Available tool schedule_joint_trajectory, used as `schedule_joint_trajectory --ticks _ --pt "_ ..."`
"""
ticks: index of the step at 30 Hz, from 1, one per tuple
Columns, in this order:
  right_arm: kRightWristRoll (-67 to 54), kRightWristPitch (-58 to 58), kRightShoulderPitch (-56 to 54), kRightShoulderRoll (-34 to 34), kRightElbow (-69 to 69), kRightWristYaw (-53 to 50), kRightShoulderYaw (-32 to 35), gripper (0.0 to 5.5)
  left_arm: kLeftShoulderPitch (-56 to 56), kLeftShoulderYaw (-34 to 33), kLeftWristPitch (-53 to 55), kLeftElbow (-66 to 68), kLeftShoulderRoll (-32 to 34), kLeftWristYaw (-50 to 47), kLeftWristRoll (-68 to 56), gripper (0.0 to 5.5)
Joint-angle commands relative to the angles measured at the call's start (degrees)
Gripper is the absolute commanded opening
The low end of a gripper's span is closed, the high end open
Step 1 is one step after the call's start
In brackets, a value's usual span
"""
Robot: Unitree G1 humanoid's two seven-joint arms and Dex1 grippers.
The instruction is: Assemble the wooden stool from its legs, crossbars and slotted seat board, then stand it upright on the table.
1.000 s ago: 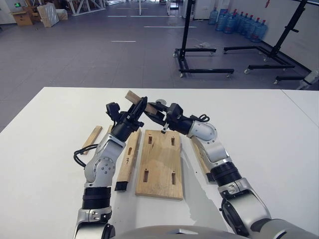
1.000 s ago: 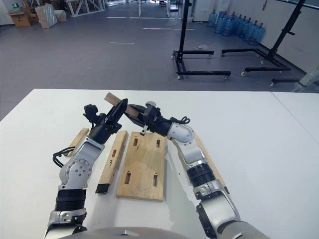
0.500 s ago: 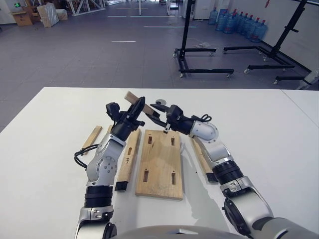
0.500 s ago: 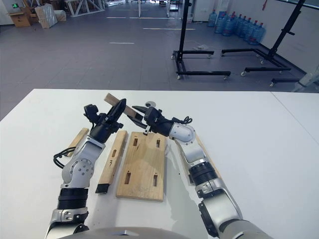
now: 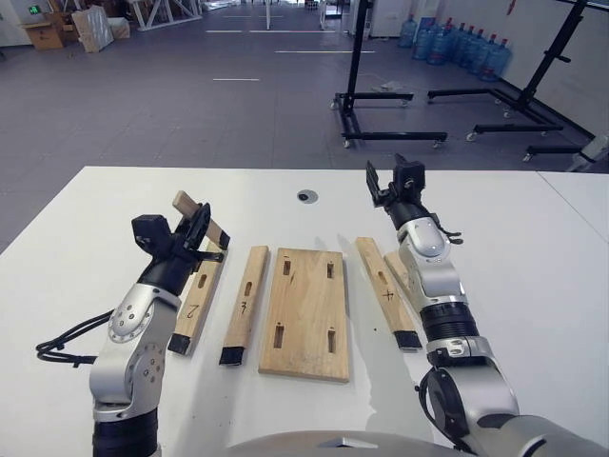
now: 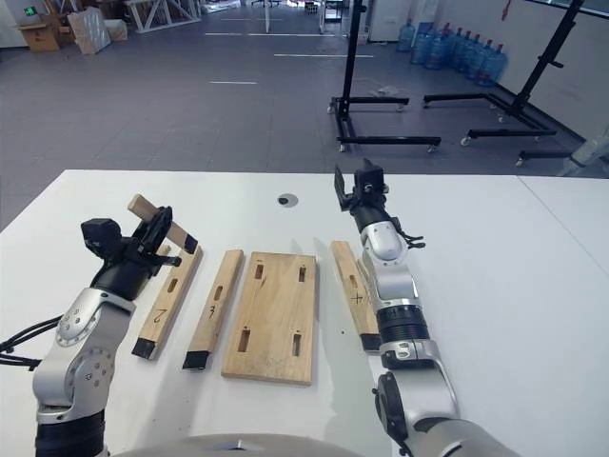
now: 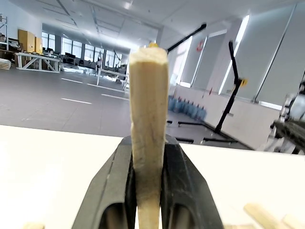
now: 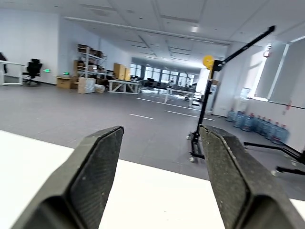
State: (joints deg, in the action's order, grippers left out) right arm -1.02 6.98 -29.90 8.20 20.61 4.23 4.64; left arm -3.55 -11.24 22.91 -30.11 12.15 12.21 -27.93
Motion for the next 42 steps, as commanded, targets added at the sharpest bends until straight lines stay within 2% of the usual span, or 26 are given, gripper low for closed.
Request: schedule_joint_trajectory --ticks 1,5,15,42 --pt "0.8 0.3 2.6 -2.1 -0.6 -4.1 0.4 2.91 -4.6 -3.0 3.6 -2.0 3.2 0.3 -0.9 0.39" --pt "1.1 0.6 4.2 -3.5 -1.6 -5.7 0.0 2.91 -7.2 -5.1 4.0 -1.7 4.7 0.3 -0.3 0.39" --pt "0.9 0.7 2.8 -3.4 -0.3 -4.9 0.0 2.91 -6.5 -4.3 -1.0 5.7 3.5 0.6 3.7 0.39" --pt "0.7 0.4 0.8 -3.1 1.6 -3.0 -0.1 2.91 -5.1 -1.0 -4.1 11.6 0.9 0.1 7.8 0.39"
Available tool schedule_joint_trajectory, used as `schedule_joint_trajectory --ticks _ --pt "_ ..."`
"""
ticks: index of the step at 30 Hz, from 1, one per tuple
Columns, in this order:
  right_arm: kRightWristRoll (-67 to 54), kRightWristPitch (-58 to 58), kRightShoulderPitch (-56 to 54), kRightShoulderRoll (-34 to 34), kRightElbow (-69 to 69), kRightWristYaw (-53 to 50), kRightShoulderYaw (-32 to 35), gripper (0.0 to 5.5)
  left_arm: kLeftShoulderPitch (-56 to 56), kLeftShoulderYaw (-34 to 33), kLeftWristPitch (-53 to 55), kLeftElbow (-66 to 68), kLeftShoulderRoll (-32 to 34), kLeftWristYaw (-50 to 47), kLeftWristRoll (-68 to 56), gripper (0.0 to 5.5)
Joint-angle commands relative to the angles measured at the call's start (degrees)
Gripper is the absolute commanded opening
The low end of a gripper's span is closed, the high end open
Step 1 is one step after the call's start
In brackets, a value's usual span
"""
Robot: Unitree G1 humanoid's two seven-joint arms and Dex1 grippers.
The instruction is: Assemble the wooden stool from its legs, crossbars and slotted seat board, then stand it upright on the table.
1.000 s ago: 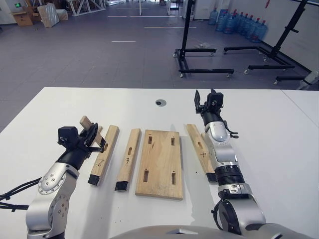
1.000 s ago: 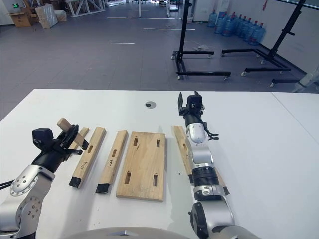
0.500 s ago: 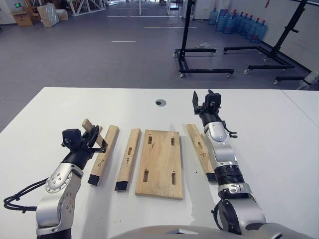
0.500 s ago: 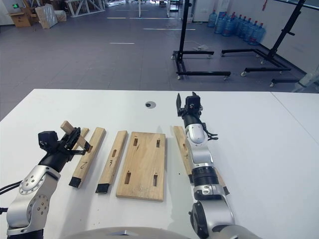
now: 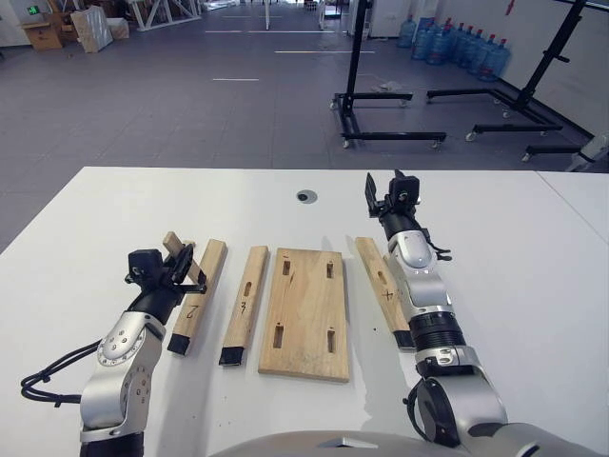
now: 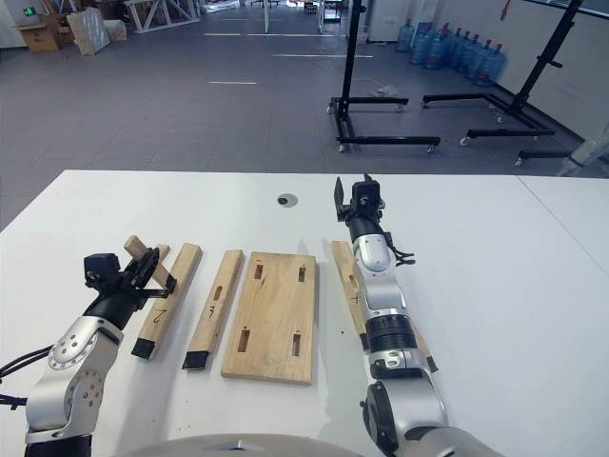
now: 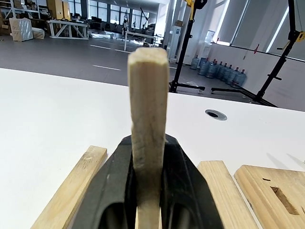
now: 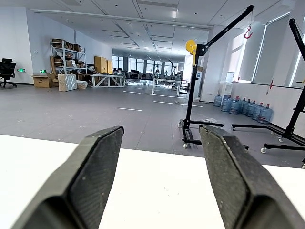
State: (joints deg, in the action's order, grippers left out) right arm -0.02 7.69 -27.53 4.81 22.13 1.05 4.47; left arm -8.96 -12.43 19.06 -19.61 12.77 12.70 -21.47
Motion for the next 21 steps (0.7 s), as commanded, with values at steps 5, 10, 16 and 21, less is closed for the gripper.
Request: schedule_joint_trajectory --ticks 5,10,16,21 --pt "-0.6 -0.5 -1.7 0.1 -0.3 0.2 0.1 2.91 0.4 0.6 -0.3 2.7 0.7 -0.6 3.0 0.39" --pt "-0.7 -0.5 -1.8 -0.1 -0.3 0.2 0.1 2.91 1.3 -1.1 -0.6 2.8 0.5 -1.1 2.1 0.39" --pt "-0.8 -0.7 -2.0 -0.2 -0.4 0.2 0.1 2.91 0.4 0.8 0.4 3.7 1.3 -0.7 4.0 0.39" --pt "-0.7 -0.7 -2.3 0.0 -0.2 0.4 0.0 2.91 0.1 2.4 2.7 4.8 2.2 -0.6 5.5 0.39"
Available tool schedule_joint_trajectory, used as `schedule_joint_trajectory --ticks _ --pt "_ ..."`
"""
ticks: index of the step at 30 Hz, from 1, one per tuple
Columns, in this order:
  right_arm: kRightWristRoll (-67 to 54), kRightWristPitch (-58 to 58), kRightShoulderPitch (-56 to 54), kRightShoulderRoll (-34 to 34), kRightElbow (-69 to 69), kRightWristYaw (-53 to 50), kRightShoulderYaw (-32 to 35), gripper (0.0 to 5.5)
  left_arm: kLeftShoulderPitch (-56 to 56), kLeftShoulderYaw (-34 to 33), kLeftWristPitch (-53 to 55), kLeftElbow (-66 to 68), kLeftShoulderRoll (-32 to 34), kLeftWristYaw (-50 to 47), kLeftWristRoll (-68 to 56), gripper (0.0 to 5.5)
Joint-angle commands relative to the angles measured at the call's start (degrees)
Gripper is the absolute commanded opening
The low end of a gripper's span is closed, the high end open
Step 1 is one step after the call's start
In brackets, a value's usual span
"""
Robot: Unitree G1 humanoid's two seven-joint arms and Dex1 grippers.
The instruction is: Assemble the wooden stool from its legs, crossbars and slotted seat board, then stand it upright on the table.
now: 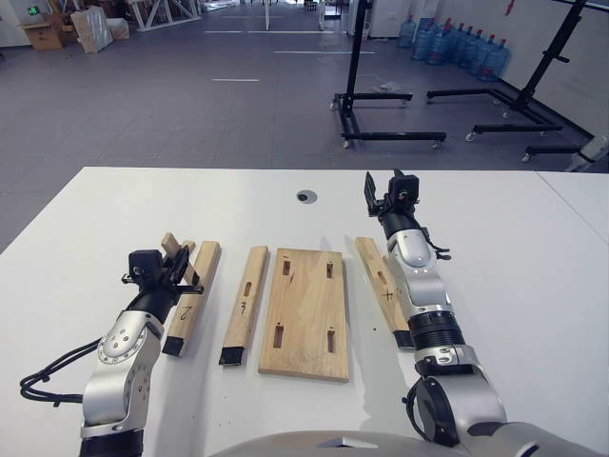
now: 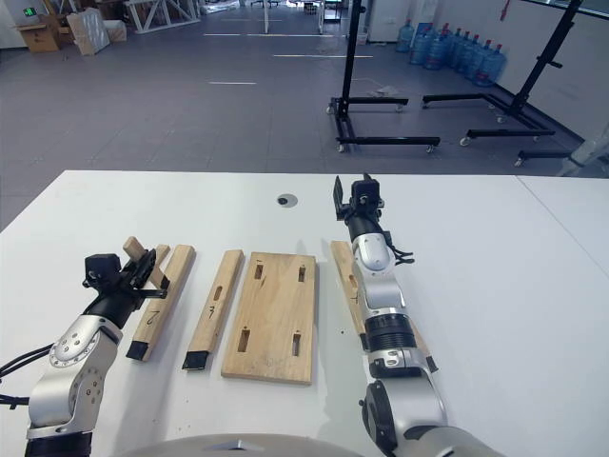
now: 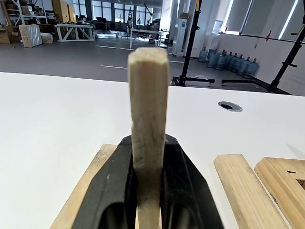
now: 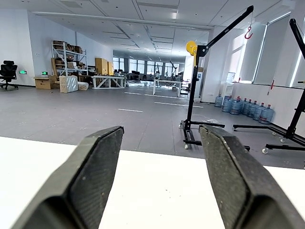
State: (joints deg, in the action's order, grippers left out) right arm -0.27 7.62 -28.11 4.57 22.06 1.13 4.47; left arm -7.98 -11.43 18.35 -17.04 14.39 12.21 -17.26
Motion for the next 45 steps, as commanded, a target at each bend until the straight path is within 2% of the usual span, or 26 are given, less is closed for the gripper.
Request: schedule_joint_trajectory --ticks 1,13,14,21,29,45 --pt "-0.4 -0.7 -1.8 0.2 -0.1 0.4 0.0 2.91 -0.9 1.6 3.7 2.4 0.7 0.0 1.4 0.39" --pt "-0.2 -0.2 -2.7 0.5 0.6 0.4 0.2 2.91 -0.5 2.6 4.1 2.7 0.4 -0.5 2.1 0.39" --pt "-0.2 -0.2 -2.7 0.5 0.7 0.4 0.2 2.91 -0.3 2.3 3.9 2.4 0.4 -0.3 1.8 0.75" --pt "0.0 0.2 -2.8 0.4 1.0 0.1 0.1 2.91 1.4 0.2 1.6 0.0 -0.9 0.2 -0.7 1.57" --pt "0.2 1.6 -2.8 0.2 2.6 -0.1 0.1 2.91 5.6 -2.4 1.0 -2.7 0.7 1.2 -2.8 2.76" --pt "0.0 3.0 -3.9 -1.4 4.5 -0.4 -0.6 2.91 22.0 -5.5 8.0 -4.0 4.9 -0.9 -6.8 2.81"
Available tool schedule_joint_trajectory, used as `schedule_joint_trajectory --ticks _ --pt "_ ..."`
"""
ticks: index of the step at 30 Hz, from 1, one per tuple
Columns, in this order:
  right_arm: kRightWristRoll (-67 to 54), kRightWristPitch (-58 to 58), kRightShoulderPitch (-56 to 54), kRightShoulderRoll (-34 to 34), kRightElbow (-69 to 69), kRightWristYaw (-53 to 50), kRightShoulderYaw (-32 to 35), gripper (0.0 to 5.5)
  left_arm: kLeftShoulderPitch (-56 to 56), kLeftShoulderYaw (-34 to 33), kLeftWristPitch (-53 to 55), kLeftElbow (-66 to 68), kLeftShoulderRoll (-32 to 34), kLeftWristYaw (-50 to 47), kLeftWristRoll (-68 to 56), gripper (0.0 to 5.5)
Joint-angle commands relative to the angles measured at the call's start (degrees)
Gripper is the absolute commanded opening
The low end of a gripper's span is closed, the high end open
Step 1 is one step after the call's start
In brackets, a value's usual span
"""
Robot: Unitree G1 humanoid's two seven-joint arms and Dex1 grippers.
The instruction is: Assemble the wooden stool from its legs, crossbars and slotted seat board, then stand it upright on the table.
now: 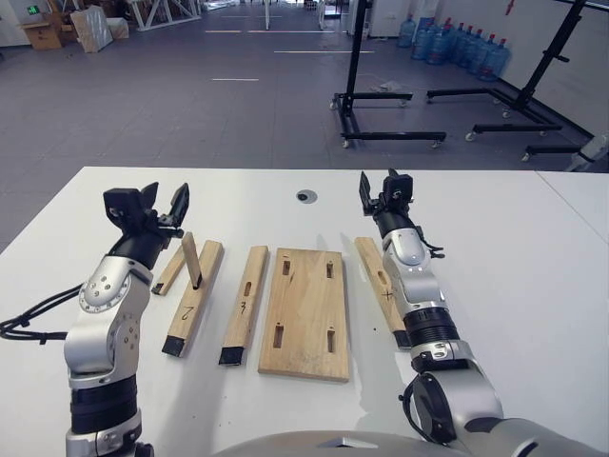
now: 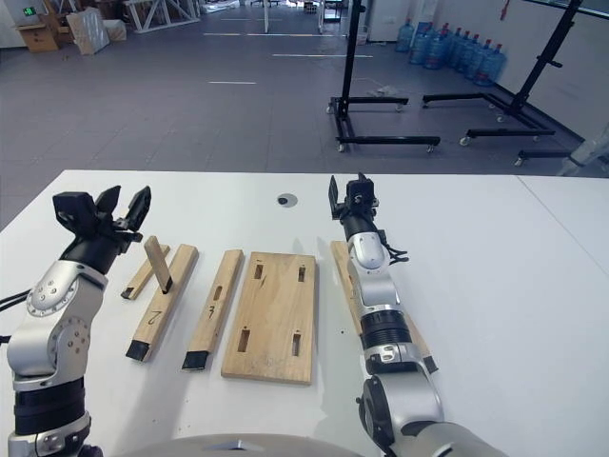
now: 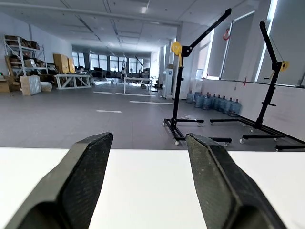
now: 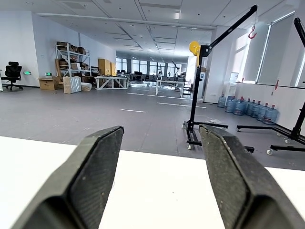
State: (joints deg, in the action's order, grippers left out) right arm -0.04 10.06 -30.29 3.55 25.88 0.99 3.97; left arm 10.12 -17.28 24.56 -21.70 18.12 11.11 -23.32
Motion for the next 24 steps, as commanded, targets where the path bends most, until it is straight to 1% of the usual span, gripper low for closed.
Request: schedule_joint_trajectory --ticks 1,3,7,9,12,14,16,19,24 --pt "-0.2 0.7 -2.0 -0.5 1.0 -0.3 -0.1 2.91 4.7 0.5 2.0 0.8 1.4 0.2 -0.8 2.81" --pt "-0.2 1.0 -2.3 -0.6 1.4 -0.5 -0.1 2.91 6.4 1.0 2.3 1.6 1.6 0.3 -0.8 2.81" --pt "-0.1 1.5 -2.5 -0.6 1.8 -0.4 0.0 2.91 5.8 2.0 2.3 2.5 0.9 -0.1 -0.1 2.81" --pt "-0.1 1.5 -2.4 -0.4 1.9 -0.3 -0.1 2.91 4.4 4.1 3.2 4.7 0.6 -0.3 1.6 2.81" --pt "-0.1 1.2 -2.4 -0.4 2.1 0.1 -0.3 2.91 -2.3 10.1 2.8 11.4 0.0 1.0 6.1 2.81" --pt "-0.4 0.7 -2.4 -0.3 1.7 0.6 -0.3 2.91 -5.9 12.2 1.5 15.4 -0.6 2.0 7.7 2.81" --pt "-0.8 0.2 -2.4 0.0 0.9 0.9 0.0 2.91 -6.8 12.2 0.3 17.6 -0.4 2.6 8.2 2.81" --pt "-1.0 0.1 -2.4 0.1 0.5 1.0 0.3 2.91 -5.4 11.4 -0.4 18.2 0.4 2.9 7.8 2.81" --pt "-1.3 0.2 -2.5 0.0 0.2 0.7 0.1 2.91 -3.6 8.5 -1.5 16.3 0.8 2.1 6.3 2.81"
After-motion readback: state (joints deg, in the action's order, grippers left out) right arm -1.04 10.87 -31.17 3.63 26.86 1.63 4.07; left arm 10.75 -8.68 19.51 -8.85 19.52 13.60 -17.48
